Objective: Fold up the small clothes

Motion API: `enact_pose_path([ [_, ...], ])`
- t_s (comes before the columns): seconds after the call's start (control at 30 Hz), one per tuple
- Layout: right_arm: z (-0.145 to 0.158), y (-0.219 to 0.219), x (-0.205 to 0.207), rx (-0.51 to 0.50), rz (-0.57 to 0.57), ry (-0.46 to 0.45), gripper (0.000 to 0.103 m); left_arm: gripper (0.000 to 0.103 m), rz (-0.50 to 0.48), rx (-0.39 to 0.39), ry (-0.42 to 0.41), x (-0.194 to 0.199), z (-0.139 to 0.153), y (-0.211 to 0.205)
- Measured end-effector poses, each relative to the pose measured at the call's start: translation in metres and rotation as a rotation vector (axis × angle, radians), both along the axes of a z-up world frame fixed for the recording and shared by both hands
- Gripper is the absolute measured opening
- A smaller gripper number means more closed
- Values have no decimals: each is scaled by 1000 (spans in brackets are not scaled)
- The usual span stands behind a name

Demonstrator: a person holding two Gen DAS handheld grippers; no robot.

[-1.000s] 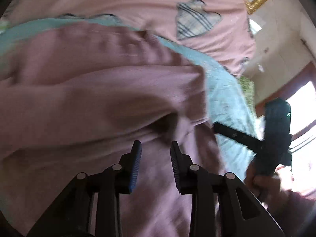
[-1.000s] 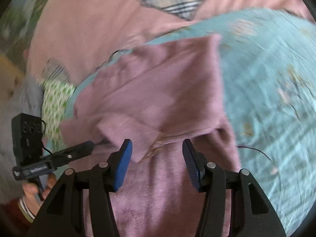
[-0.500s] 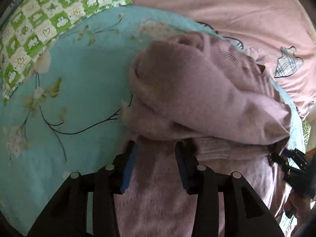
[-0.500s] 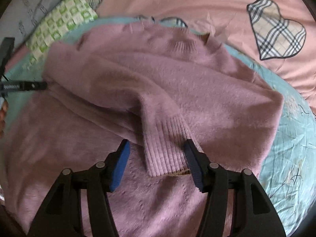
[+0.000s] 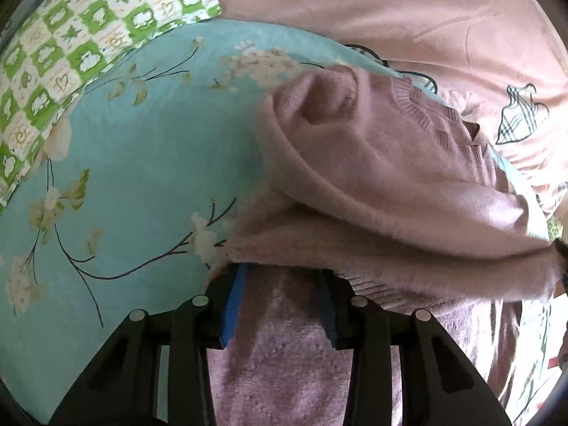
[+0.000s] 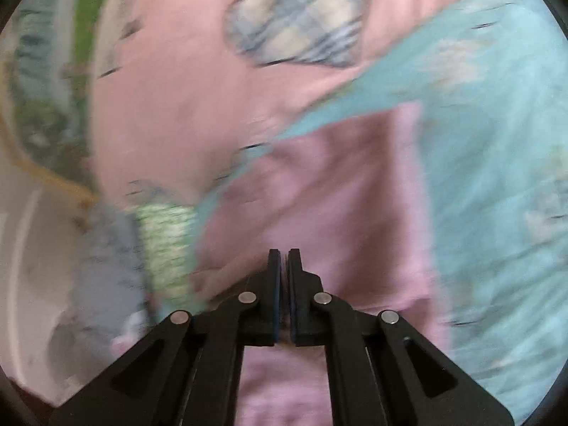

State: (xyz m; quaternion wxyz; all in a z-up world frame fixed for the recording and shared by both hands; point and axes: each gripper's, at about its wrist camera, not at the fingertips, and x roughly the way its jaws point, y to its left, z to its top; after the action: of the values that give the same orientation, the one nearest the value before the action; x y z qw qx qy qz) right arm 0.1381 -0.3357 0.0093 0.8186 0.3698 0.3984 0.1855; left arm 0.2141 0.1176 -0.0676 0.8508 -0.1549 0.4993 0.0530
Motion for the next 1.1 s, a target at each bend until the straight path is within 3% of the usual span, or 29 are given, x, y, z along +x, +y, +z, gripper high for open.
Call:
enact_pose_path([
  [0.07, -16, -19, -2, -54, -70, 66, 0, 39, 9, 18, -3, -1, 1, 0],
  [0.2, -37, -31, 0, -152, -121, 143, 0, 39, 18, -48, 9, -3, -2, 7],
  [0.27, -33, -15, -1, -236, -87, 121, 1, 39, -11, -65, 10, -10, 3, 7],
  [0.43, -21, 43, -6, -261, 71, 55, 5, 43, -53, -157, -33, -26, 32, 15],
  [0.5, -20, 67, -9, -289, 117, 43, 28, 49, -39, -182, -59, -27, 45, 24],
  [0.53, -21, 78, -10, -333, 130, 41, 60, 50, -25, -198, -65, -24, 50, 29],
  [0.57, -23, 85, -10, -383, 133, 28, 76, 50, -10, -214, -68, -21, 52, 34],
  [0.6, -22, 91, -15, -443, 131, -4, 76, 51, 12, -239, -73, -17, 54, 41],
  [0.77, -27, 105, -15, -618, 224, -39, 76, 52, 91, -376, -13, 22, 39, 66],
  [0.93, -39, 123, -9, -834, 343, -91, 75, 52, 89, -422, 68, 55, 22, 68],
  [1.0, -45, 129, -6, -887, 374, -101, 64, 49, 84, -388, 115, 66, 14, 64],
  [1.03, -49, 130, -3, -898, 389, -96, 46, 46, 80, -371, 123, 68, 13, 61],
  [1.07, -54, 130, -1, -903, 398, -85, 21, 27, 71, -344, 119, 70, 14, 59],
  [1.1, -57, 130, 1, -912, 402, -71, 10, 19, 56, -307, 110, 71, 17, 54],
])
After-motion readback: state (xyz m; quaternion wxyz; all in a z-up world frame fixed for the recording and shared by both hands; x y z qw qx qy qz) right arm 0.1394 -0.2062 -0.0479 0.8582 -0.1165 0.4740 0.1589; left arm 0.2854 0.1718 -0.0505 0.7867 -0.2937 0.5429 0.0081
